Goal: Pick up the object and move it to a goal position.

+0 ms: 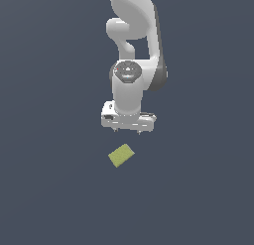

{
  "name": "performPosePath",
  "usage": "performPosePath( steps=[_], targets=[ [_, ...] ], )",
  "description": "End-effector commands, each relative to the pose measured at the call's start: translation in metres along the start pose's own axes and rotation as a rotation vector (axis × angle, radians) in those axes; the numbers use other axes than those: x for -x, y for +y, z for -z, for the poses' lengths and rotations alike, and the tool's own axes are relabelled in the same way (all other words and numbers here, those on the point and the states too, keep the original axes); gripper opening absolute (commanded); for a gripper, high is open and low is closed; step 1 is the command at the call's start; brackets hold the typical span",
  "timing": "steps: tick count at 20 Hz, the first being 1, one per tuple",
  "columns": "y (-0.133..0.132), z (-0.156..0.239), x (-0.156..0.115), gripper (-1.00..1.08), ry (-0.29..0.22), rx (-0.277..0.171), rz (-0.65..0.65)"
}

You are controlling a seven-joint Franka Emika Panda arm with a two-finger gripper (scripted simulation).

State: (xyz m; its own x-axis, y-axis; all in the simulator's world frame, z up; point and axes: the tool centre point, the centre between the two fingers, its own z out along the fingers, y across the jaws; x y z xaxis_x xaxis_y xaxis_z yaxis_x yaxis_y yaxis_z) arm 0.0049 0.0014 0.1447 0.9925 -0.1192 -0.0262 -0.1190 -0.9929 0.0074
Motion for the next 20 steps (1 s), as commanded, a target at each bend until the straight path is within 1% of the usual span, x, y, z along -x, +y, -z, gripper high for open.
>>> performPosePath(
  steps=[1, 20],
  targets=[
    [0.001, -0.005, -0.004, 1.00, 0.001, -0.003, -0.053],
    [0.016, -0.064, -0.045, 1.00, 0.014, -0.016, -0.599]
  ],
)
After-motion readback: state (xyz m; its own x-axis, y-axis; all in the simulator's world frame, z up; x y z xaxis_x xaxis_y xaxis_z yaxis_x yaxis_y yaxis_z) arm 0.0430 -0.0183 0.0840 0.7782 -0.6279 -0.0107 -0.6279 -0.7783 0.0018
